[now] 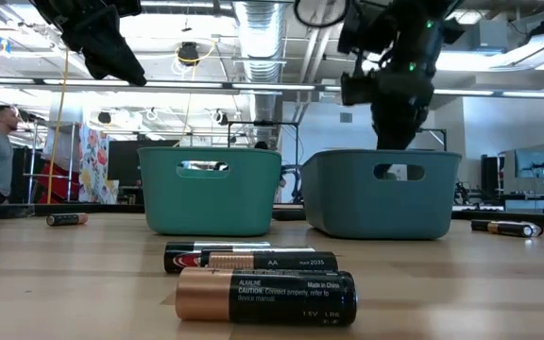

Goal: Sort batteries
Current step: Put the copper and black battery into the blue bin

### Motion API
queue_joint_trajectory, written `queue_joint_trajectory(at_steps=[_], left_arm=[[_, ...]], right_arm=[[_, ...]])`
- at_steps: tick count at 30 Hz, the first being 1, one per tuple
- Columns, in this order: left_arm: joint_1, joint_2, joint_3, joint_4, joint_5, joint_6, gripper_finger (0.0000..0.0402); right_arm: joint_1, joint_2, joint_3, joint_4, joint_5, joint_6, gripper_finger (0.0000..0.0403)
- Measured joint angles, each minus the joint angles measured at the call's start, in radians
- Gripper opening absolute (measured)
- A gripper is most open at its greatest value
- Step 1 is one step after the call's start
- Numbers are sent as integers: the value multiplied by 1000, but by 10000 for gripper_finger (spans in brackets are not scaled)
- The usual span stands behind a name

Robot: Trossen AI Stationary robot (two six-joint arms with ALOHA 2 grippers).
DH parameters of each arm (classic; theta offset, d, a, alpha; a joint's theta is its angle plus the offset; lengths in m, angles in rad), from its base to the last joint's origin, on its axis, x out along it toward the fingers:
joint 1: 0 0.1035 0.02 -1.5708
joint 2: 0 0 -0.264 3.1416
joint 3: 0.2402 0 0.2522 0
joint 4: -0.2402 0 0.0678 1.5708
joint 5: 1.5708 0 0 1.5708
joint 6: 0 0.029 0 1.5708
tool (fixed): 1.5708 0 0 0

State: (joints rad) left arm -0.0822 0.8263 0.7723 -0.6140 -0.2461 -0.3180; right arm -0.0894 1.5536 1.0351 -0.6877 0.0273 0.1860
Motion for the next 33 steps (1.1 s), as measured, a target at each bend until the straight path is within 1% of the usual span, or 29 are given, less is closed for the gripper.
queue_joint_trajectory(at_steps=[10,17,19,26,29,33], left_arm=[[0,0,0,-1,0,0,111],[0,0,0,-1,0,0,111],[0,0,0,-1,0,0,111],[0,0,0,-1,0,0,111],[0,0,0,-1,0,0,111],[0,0,0,-1,0,0,111]], right_arm=[[27,113,0,73,0,-4,15],[21,165,0,111,-12,-70,15],[21,172,0,111,-30,-71,15],[8,169,0,117,-32,-71,17],[6,169,0,115,-32,-55,26],[8,169,0,112,-33,-48,50]])
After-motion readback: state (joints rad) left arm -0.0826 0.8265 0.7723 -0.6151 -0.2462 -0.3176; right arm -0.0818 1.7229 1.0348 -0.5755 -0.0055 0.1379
